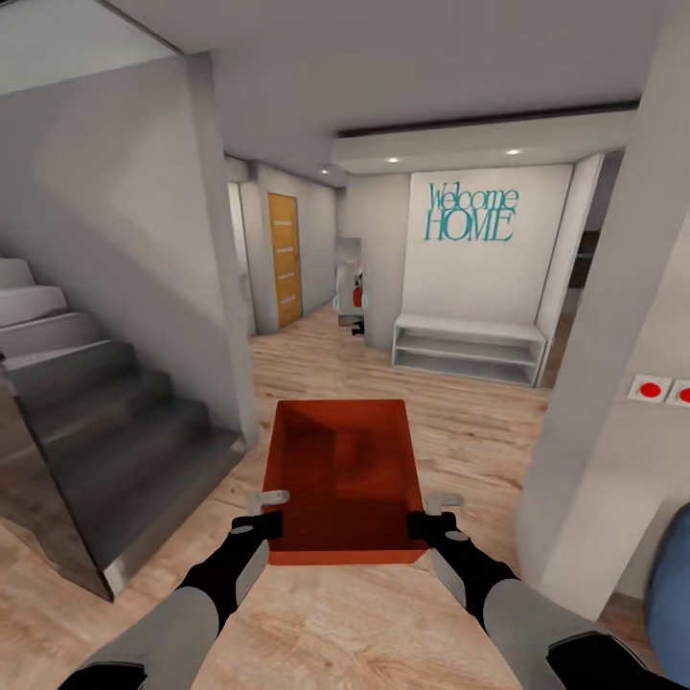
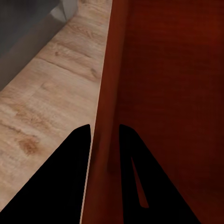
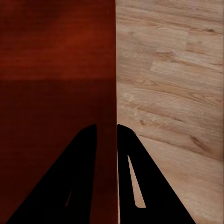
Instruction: Move the two storage containers from the living room to the garage. In the garage, place one container on the floor and stack the other container on top of it (either order is fine).
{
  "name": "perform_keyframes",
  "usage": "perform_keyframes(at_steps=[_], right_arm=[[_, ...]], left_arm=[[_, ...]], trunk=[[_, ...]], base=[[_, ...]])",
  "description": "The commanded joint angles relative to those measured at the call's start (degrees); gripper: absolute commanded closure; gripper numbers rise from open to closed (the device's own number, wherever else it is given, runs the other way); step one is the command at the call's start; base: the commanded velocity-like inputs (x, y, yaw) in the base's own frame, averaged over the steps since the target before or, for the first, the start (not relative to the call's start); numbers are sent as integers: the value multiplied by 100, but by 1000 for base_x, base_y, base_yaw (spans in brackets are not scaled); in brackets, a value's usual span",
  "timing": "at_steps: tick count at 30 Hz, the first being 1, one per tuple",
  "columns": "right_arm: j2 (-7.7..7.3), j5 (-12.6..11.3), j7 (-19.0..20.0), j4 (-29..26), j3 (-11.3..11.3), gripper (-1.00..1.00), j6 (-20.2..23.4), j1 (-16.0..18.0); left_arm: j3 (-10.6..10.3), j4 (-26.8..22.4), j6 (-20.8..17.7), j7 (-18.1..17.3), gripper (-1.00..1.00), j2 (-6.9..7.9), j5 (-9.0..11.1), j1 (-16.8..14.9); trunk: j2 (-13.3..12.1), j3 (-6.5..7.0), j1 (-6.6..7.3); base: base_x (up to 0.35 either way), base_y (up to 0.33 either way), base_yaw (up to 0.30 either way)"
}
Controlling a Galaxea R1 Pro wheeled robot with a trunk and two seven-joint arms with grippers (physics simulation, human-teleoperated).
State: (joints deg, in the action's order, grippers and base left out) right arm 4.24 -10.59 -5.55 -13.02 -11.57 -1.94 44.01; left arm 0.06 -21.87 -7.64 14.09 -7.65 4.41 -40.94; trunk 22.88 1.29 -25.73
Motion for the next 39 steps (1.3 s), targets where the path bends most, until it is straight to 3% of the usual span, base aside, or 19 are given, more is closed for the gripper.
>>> perform_keyframes(at_steps=[1,39], right_arm=[[-9,-53,-51,19,111,100,-26,2],[-5,-51,-69,27,111,100,-56,2]], left_arm=[[97,-38,-39,232,100,220,-107,-2],[99,-37,-38,231,100,220,-107,-2]], trunk=[[4,-2,-5],[4,-2,-5]], base=[[322,0,0],[321,0,0]])
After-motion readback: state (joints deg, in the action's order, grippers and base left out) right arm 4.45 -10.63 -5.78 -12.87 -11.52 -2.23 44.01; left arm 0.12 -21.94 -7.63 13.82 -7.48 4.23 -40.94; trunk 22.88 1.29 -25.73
